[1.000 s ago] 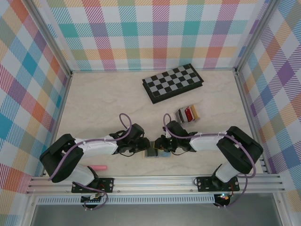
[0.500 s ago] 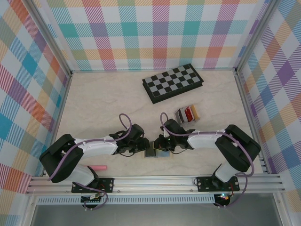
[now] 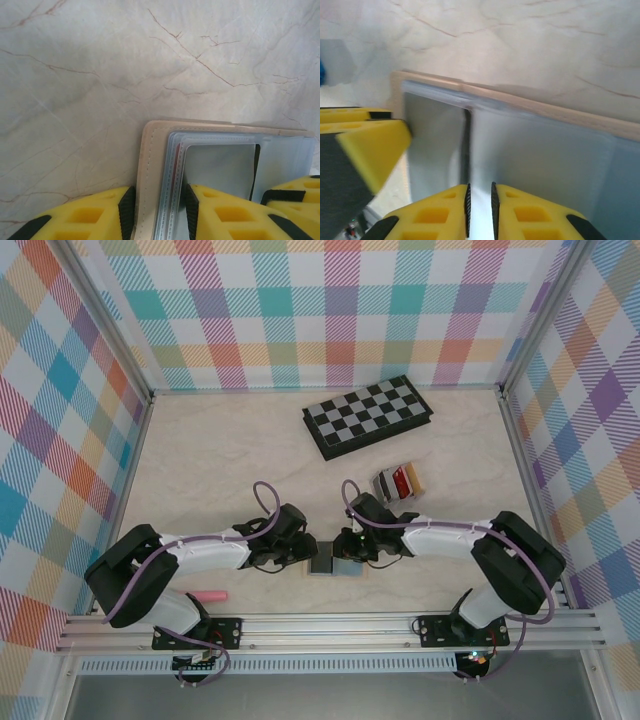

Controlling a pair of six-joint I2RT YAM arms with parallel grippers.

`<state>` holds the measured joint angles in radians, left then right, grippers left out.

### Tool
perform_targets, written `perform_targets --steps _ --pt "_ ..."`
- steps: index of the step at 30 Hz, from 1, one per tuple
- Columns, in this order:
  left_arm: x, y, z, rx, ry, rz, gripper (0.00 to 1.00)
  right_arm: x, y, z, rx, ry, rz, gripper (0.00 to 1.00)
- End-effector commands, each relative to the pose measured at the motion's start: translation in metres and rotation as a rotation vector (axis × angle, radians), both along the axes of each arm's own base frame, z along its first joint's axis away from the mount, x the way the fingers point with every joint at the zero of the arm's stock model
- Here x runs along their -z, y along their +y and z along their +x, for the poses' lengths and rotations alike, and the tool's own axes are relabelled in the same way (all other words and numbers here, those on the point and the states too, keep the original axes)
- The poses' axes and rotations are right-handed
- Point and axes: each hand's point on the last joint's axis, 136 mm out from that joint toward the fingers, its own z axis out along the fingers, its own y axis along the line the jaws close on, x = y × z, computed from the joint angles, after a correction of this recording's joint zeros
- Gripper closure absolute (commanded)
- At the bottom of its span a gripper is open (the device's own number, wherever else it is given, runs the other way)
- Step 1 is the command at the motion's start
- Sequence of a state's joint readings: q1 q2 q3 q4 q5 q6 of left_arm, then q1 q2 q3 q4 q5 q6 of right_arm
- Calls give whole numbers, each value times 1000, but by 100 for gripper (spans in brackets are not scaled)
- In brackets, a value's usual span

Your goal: Put the credit cards into the card holder

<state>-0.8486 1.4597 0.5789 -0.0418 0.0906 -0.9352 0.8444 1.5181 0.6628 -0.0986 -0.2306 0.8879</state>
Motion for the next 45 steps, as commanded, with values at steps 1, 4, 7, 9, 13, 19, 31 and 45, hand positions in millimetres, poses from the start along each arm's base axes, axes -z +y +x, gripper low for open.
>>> perform_targets --steps 1,4,7,9,13,19,31,45 --pt "34 7 -22 23 87 48 66 22 -23 -11 5 33 -122 81" --pt "34 8 -22 19 88 52 67 29 -39 -12 9 29 -205 83" --pt "35 11 -22 16 87 60 67 26 -55 -10 5 -1 -293 85" --pt "35 11 -23 16 88 61 67 19 -61 -7 -3 -28 -327 84" --pt "30 7 -21 20 78 42 65 -4 -50 1 -42 -89 -273 76" --pt "-1 -6 -11 42 18 -21 58 -55 -67 31 -34 -236 -365 68" --pt "-78 -12 34 -29 -181 -61 32 -111 -196 135 192 -302 -515 58" --pt "-86 -119 99 104 -105 -170 37 -76 -215 186 110 -177 -624 49"
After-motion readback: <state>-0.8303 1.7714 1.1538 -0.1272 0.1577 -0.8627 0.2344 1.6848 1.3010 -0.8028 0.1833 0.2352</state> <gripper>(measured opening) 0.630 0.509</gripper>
